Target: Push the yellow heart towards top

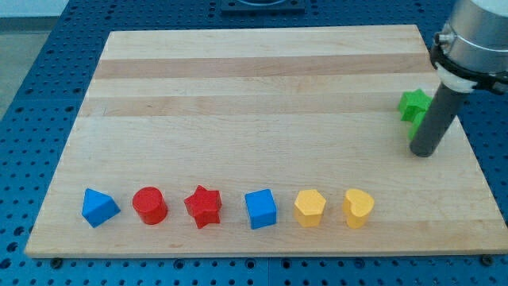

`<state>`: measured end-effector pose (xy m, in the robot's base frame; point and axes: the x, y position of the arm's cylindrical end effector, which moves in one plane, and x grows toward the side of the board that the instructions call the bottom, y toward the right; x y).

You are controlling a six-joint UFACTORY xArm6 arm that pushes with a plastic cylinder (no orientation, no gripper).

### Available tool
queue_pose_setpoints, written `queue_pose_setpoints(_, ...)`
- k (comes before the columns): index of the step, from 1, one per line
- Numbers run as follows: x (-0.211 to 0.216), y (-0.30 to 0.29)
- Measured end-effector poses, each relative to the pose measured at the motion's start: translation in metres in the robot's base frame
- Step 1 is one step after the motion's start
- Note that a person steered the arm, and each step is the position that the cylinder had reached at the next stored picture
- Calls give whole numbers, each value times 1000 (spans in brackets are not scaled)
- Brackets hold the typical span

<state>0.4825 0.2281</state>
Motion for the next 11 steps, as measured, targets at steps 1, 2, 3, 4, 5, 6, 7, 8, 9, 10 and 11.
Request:
queue_pose_setpoints(1,-1,7)
queue_pose_setpoints(2,-1,7)
queue_pose_setpoints(3,48,4)
queue_pose_setpoints(4,105,-21)
queue_pose_setpoints(5,135,-72)
queue_pose_setpoints(6,135,-106)
queue_pose_setpoints(7,124,-119)
queue_pose_setpoints(8,104,-119)
queue_pose_setpoints(9,84,-123)
queue_pose_setpoints(10,64,-123)
queue_pose_setpoints(11,49,-123)
